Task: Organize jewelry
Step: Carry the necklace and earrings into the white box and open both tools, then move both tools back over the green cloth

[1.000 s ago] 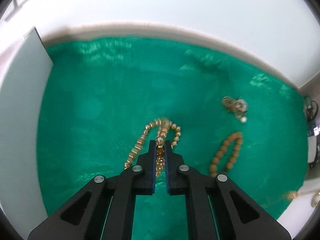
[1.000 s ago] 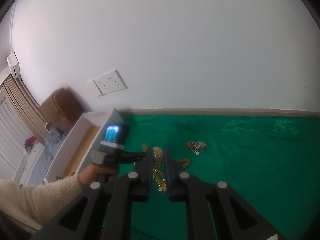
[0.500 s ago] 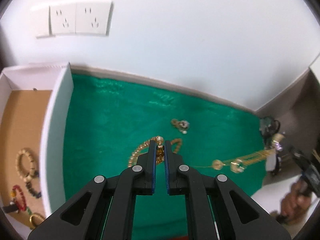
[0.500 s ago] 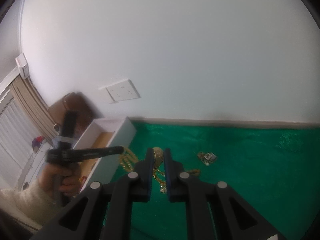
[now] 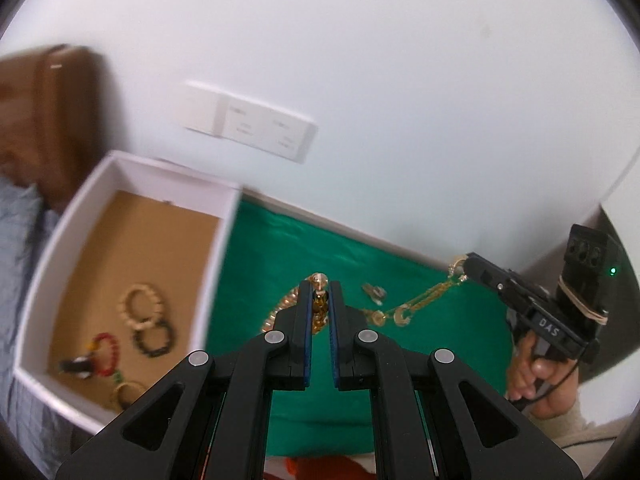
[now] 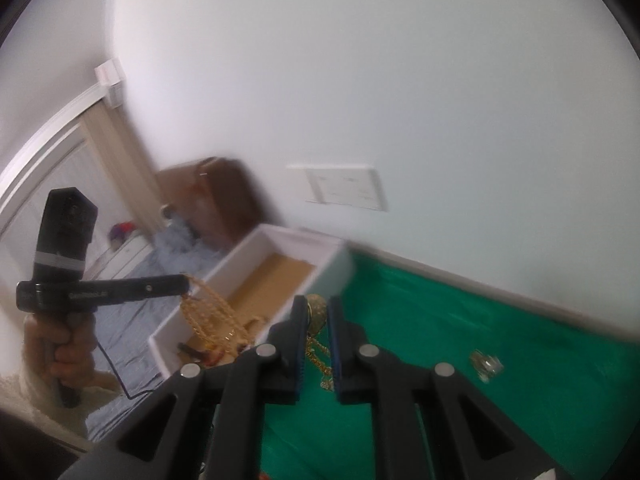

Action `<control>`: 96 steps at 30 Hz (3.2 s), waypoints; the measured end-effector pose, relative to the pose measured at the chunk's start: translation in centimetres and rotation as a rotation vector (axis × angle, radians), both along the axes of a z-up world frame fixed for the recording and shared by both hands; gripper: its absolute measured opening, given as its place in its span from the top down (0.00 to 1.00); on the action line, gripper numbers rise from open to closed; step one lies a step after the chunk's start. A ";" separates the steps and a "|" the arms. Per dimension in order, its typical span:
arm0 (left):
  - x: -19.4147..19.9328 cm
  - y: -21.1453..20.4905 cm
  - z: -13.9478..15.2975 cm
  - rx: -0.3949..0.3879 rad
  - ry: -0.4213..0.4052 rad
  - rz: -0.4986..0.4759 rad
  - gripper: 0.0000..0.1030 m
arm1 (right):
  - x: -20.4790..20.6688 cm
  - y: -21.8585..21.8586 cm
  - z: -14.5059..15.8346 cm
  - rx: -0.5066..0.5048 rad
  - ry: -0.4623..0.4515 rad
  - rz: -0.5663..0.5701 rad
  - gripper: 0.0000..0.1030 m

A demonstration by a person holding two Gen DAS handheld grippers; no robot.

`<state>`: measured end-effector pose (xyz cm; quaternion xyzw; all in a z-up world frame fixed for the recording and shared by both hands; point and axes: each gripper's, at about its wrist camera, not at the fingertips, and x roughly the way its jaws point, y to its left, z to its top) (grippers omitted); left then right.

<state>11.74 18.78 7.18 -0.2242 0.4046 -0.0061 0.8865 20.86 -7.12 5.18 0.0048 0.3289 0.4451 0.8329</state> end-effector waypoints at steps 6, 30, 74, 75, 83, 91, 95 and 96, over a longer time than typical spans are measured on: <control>-3.6 6.6 1.6 0.042 -0.017 0.187 0.95 | -0.1 7.2 2.1 0.034 -0.047 0.175 0.90; -4.2 14.4 -18.5 -0.033 0.316 0.407 0.95 | 5.8 32.5 -15.1 -0.381 0.008 0.420 0.90; -1.1 1.6 -15.5 0.245 0.223 0.260 0.19 | -3.5 10.5 -13.2 -0.359 -0.088 0.053 0.36; -0.8 0.9 -15.7 0.243 0.223 0.236 0.18 | -3.9 9.3 -13.7 -0.360 -0.087 0.034 0.36; 2.2 -6.5 -18.1 0.250 0.259 -0.012 0.17 | -7.4 -1.4 -19.2 -0.487 -0.052 -0.158 0.36; 4.5 -12.1 -19.9 0.250 0.282 -0.184 0.17 | -8.1 -7.3 -19.8 -0.468 0.026 -0.327 0.36; 5.1 -14.2 -21.3 0.248 0.309 -0.231 0.17 | -8.3 -8.1 -19.8 -0.464 0.041 -0.333 0.36; 5.2 -14.4 -21.7 0.246 0.315 -0.237 0.17 | -8.3 -8.3 -19.9 -0.466 0.047 -0.333 0.36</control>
